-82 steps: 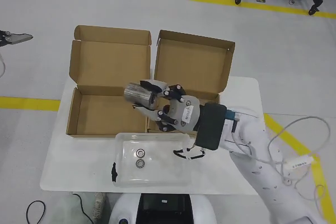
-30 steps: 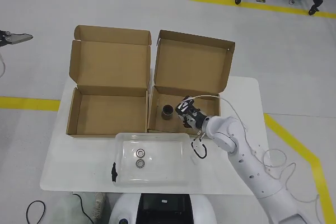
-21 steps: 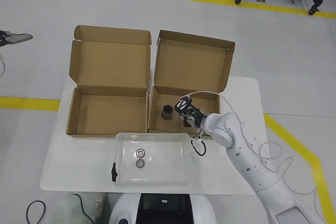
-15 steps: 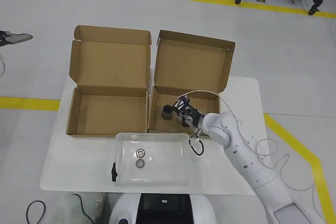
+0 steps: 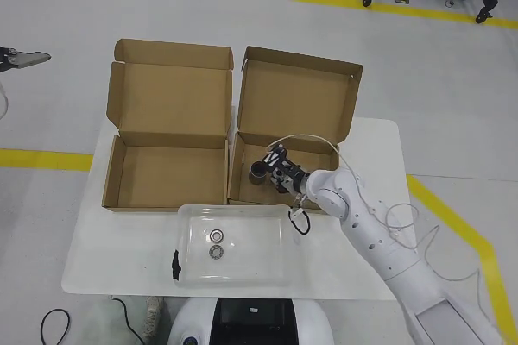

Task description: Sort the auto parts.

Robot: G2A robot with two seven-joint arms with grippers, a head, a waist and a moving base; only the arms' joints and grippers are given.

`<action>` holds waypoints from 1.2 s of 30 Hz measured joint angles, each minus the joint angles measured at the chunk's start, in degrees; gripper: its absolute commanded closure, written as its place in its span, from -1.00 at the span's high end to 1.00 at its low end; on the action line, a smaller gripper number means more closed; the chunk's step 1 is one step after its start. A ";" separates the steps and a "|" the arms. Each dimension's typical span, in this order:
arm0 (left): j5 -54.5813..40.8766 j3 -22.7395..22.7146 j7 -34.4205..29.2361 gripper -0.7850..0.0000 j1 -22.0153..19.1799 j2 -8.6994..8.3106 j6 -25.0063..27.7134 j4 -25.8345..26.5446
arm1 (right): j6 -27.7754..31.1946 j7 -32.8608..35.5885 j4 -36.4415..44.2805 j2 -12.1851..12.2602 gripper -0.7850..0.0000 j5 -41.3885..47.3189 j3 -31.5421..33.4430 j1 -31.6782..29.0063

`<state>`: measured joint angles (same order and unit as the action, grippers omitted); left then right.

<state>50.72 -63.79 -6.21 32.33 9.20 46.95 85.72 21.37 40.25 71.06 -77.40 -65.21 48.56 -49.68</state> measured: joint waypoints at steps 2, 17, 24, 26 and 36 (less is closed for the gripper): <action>0.00 0.00 0.00 1.00 0.00 0.00 0.00 0.00 | -0.11 0.00 0.34 -0.01 -0.24 -0.23 0.02 -0.03; 0.00 0.00 0.00 1.00 0.00 0.00 0.00 0.00 | 2.69 -0.45 21.45 2.85 -0.16 -5.43 6.60 -8.62; 0.00 0.00 0.00 1.00 0.00 0.00 0.00 0.00 | 11.06 -5.52 31.92 3.77 -0.13 -6.76 5.40 -13.79; 0.00 0.00 0.00 1.00 0.00 0.00 0.00 0.00 | 12.95 -6.16 33.19 3.79 -0.13 -7.39 3.73 -14.58; 0.00 0.00 0.00 1.00 0.00 0.00 0.00 0.00 | 13.94 -8.59 33.25 3.01 -0.12 -8.88 -3.36 -15.55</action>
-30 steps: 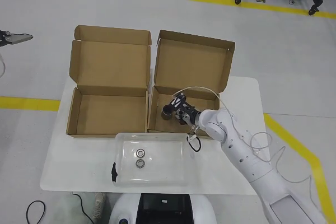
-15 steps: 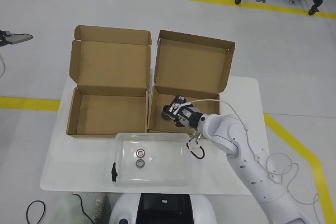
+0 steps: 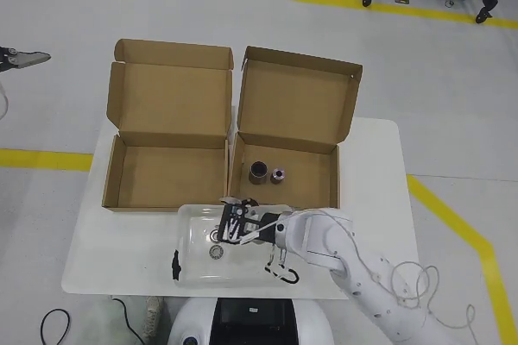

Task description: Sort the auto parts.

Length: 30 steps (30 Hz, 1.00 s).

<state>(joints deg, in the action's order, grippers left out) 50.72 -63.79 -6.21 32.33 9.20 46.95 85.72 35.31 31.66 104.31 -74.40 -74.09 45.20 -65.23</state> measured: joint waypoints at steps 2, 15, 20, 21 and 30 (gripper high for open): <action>0.00 0.00 0.00 1.00 0.00 0.00 0.00 0.00 | -0.54 -1.30 -1.01 -0.26 -0.14 -0.32 -1.05 0.27; 0.00 0.00 0.00 1.00 0.00 0.00 0.00 0.00 | -2.03 -6.23 -2.38 -0.73 -0.05 -2.21 -2.45 0.93; 0.00 0.00 0.00 1.00 0.00 0.00 0.00 0.00 | -2.03 -6.21 -2.39 -0.73 -0.05 -2.19 -2.46 0.92; 0.00 0.00 0.00 1.00 0.00 0.00 0.00 0.00 | -2.03 -6.21 -2.39 -0.73 -0.05 -2.19 -2.46 0.92; 0.00 0.00 0.00 1.00 0.00 0.00 0.00 0.00 | -2.03 -6.21 -2.39 -0.73 -0.05 -2.19 -2.46 0.92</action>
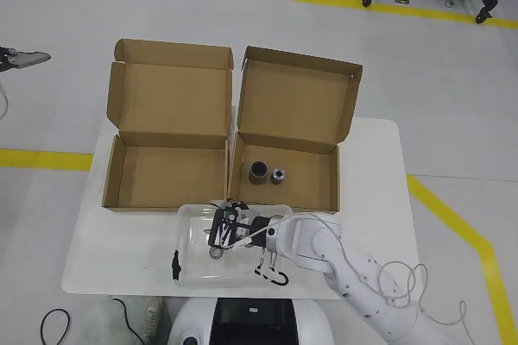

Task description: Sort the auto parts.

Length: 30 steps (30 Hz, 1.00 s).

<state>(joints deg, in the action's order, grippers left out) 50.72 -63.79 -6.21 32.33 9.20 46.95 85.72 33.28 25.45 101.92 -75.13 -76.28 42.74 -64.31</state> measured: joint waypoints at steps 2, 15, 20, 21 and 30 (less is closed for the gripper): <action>0.00 0.00 0.00 1.00 0.00 0.00 0.00 0.00 | 0.00 0.00 0.00 0.00 -0.05 0.00 0.00 0.00; 0.00 0.00 0.00 1.00 0.00 0.00 0.00 0.00 | 0.21 0.26 -4.23 -1.06 -0.12 -0.81 -4.59 0.68; 0.00 0.00 0.00 1.00 0.00 0.00 0.00 0.00 | -1.70 0.49 -8.57 -2.15 -0.12 -1.32 -7.61 1.43; 0.00 0.00 0.00 1.00 0.00 0.00 0.00 0.00 | -2.31 0.59 -9.34 -2.34 -0.11 -1.31 -7.96 1.53; 0.00 0.00 0.00 1.00 0.00 0.00 0.00 0.00 | -7.91 4.79 -12.42 -3.74 -0.08 -3.17 -10.31 2.15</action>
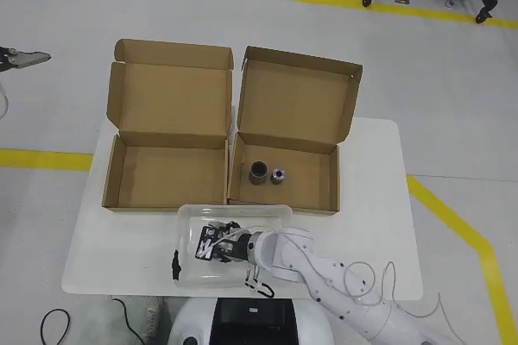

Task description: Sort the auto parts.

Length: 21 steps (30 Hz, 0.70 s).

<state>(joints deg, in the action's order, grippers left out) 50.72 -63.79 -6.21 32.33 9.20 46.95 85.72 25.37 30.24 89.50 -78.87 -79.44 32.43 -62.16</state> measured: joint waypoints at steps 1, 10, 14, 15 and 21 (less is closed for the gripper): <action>0.00 0.00 0.00 1.00 0.00 0.00 0.00 0.00 | -0.44 0.41 -0.23 -0.11 -0.07 -0.21 -0.19 0.00; 0.00 0.00 0.00 1.00 0.00 0.00 0.00 0.00 | -2.61 3.08 -2.83 -1.43 -0.04 -0.46 -1.67 0.83; 0.00 0.00 0.00 1.00 0.00 0.00 0.00 0.00 | -3.35 2.13 -4.16 -1.98 -0.04 -0.36 -1.92 1.17; 0.00 0.00 0.00 1.00 0.00 0.00 0.00 0.00 | -3.50 1.80 -4.47 -2.08 -0.04 -0.33 -1.93 1.22; 0.00 0.00 0.00 1.00 0.00 0.00 0.00 0.00 | -4.44 0.25 -6.17 -2.73 0.00 -0.77 -2.10 1.57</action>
<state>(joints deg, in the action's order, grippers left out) 50.72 -63.79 -6.21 32.33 9.20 46.95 85.72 20.94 30.49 83.33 -81.59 -80.22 30.33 -60.58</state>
